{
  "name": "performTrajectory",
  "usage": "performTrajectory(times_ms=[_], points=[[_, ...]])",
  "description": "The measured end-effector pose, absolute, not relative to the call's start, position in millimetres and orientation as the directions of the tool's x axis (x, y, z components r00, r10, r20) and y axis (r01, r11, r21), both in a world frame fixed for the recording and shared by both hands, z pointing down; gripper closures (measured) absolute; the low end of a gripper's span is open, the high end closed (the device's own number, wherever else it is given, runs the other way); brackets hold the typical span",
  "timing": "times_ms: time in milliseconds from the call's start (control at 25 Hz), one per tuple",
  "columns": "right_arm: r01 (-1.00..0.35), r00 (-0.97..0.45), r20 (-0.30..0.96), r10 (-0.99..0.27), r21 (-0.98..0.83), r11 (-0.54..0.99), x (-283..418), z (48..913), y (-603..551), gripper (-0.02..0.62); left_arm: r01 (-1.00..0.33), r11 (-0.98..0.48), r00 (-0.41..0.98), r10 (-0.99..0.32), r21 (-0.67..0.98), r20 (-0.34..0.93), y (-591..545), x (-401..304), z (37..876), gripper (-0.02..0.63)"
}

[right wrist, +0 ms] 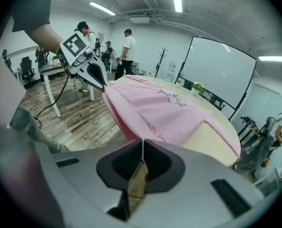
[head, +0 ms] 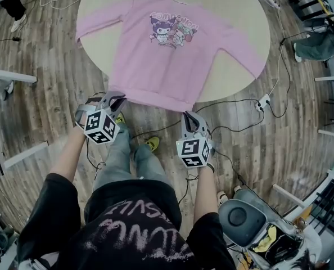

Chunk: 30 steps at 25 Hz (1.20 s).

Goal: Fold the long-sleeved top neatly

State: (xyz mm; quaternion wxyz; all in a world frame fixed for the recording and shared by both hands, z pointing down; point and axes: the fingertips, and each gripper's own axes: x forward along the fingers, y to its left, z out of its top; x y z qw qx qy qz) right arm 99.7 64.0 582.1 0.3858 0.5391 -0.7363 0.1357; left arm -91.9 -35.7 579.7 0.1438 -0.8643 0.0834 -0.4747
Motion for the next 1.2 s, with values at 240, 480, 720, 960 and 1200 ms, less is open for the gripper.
performTrajectory(times_ms=[240,480,720,960,1200], points=[[-0.909,-0.131,0.751,-0.648,0.169,0.380,90.5,599.1,69.8,0.574,0.007,-0.958,0.525,-0.240,-0.286,0.817,-30.2,-99.7,592.9,0.580],[-0.932,-0.170,0.782,-0.599,0.070,0.356,82.3,611.9,77.7,0.509,0.012,-0.987,0.513,-0.131,-0.160,0.848,-18.5,-110.8,612.1,0.485],[-0.974,-0.086,0.771,-0.631,0.068,0.216,112.2,584.3,83.4,0.496,0.048,-0.994,0.605,-0.047,-0.095,0.795,-28.0,-115.5,565.9,0.489],[-0.988,0.150,0.671,-0.726,0.071,-0.138,172.8,535.7,63.6,0.589,0.021,-0.995,0.707,-0.054,-0.097,0.705,-101.0,-98.0,520.0,0.592],[-0.937,0.311,0.638,-0.705,0.082,-0.339,215.5,514.8,64.7,0.589,-0.025,-0.998,0.779,-0.054,-0.056,0.625,-155.6,-63.3,490.8,0.593]])
